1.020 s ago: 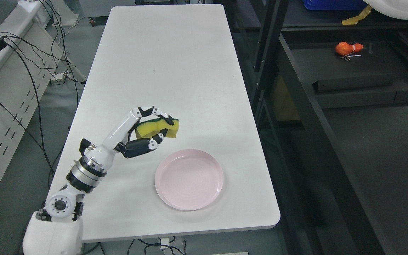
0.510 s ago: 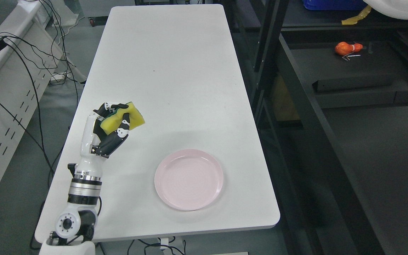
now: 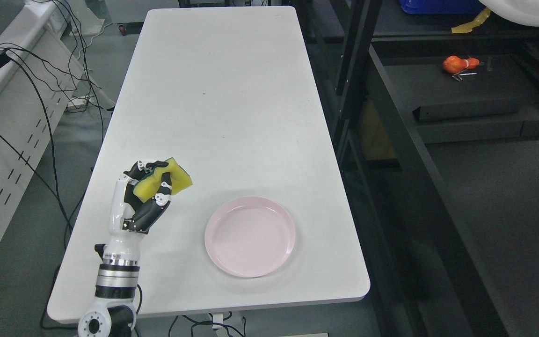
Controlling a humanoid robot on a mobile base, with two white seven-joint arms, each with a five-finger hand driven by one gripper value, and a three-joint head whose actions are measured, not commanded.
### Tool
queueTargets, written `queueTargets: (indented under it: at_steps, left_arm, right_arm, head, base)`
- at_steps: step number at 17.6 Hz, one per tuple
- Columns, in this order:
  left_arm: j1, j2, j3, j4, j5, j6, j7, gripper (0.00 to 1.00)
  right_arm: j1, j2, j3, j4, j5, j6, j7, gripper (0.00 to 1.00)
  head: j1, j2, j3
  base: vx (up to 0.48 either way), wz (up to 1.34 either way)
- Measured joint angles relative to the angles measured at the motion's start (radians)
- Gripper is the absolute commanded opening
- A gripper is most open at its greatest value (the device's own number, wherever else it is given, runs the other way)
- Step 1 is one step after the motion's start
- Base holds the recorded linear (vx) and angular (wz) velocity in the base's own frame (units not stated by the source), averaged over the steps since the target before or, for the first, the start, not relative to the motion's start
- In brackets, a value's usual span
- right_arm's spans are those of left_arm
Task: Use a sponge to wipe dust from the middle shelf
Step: 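Lift the sponge off the plate and pull it toward the robot, then hold the sponge in the left hand while turning toward the shelving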
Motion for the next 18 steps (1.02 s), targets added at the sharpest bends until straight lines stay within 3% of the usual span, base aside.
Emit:
queueTargets:
  at_steps: [18]
  left_arm:
    - [0.144, -0.015, 0.073, -0.120, 0.005, 0.015, -0.004, 0.00]
  right_arm:
    - [0.000, 0.000, 0.000, 0.000, 0.000, 0.000, 0.000, 1.00]
  head:
    - [0.0000, 0.000, 0.000]
  base:
    - [-0.037, 0.04]
